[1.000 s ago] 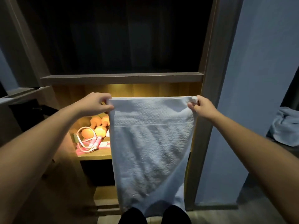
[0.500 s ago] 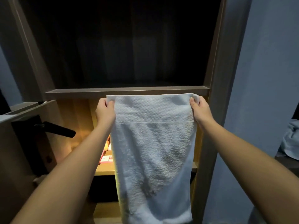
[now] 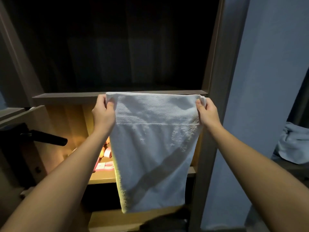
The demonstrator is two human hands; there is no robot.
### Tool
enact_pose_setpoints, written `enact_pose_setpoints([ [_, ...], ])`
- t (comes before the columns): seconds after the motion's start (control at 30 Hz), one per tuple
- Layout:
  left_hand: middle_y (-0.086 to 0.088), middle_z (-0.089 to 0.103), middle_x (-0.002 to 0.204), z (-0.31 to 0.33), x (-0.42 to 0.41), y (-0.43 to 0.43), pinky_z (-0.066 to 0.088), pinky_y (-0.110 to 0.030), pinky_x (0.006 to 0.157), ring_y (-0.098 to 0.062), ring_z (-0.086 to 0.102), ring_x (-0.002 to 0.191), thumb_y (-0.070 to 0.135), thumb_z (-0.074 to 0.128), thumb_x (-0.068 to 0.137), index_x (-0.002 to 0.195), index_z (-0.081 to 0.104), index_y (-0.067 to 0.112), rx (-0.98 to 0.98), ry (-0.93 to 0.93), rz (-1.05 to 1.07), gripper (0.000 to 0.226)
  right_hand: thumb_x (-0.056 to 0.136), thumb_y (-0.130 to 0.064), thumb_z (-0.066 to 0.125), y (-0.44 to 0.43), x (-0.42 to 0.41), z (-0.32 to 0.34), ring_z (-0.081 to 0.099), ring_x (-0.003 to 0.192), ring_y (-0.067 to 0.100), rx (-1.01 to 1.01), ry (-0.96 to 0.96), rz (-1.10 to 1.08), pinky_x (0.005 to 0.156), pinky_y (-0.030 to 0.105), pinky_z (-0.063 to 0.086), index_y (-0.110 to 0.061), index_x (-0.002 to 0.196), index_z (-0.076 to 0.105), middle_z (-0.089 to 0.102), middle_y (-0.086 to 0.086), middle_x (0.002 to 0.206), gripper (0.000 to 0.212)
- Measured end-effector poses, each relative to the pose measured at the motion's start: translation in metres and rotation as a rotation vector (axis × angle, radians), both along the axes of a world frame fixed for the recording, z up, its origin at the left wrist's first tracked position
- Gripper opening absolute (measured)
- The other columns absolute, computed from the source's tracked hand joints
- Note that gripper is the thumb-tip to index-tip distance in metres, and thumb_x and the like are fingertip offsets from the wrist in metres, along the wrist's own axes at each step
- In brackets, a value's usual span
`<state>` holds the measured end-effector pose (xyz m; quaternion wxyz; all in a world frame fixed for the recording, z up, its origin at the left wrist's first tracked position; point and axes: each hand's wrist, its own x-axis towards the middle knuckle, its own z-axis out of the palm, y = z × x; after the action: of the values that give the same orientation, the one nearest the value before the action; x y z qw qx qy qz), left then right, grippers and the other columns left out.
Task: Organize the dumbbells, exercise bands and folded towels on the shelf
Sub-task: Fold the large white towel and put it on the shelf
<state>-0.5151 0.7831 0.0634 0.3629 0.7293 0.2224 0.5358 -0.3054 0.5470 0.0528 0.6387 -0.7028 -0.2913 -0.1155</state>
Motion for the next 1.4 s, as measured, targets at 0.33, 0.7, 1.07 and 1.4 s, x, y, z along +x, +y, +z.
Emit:
enact_pose_setpoints([
  [0.33,0.004,0.063,0.090,-0.092,-0.115,-0.057,0.053,-0.043,0.076,-0.013,0.060,0.082,0.017,0.051,0.100,0.103,0.056,0.016,-0.115,-0.046,-0.090,0.005,0.095,-0.028,0.059,-0.078,-0.108,-0.089,0.059,0.081,0.013,0.076,0.067,0.051,0.069,0.021,0.054,-0.015,0.096,0.062,0.063,-0.003,0.087,0.013],
  [0.7,0.002,0.058,0.081,-0.093,-0.208,-0.133,0.047,-0.026,0.062,-0.006,0.056,0.069,0.025,0.050,0.100,0.089,0.053,0.029,-0.012,-0.285,-0.050,0.012,0.092,-0.027,0.064,-0.140,-0.201,-0.074,0.064,0.084,0.014,0.186,-0.074,0.085,0.073,0.026,0.056,-0.020,0.096,0.068,0.069,-0.003,0.090,0.009],
  [1.07,0.003,0.059,0.078,-0.036,-0.267,-0.177,0.045,-0.024,0.058,-0.011,0.055,0.069,0.036,0.052,0.097,0.085,0.057,0.028,0.109,-0.358,0.033,0.015,0.090,-0.024,0.060,-0.196,-0.262,-0.017,0.060,0.072,0.005,0.339,-0.157,0.195,0.062,0.017,0.049,-0.023,0.088,0.070,0.067,-0.010,0.077,0.010],
  [1.4,-0.010,0.061,0.083,-0.147,-0.190,-0.118,0.039,-0.034,0.066,-0.025,0.055,0.078,0.033,0.050,0.097,0.088,0.063,0.008,-0.182,0.167,0.127,0.030,0.092,-0.025,0.062,-0.150,-0.206,-0.124,0.046,0.059,0.013,-0.064,0.237,0.050,0.053,0.025,0.038,-0.010,0.069,0.059,0.054,0.005,0.066,0.028],
])
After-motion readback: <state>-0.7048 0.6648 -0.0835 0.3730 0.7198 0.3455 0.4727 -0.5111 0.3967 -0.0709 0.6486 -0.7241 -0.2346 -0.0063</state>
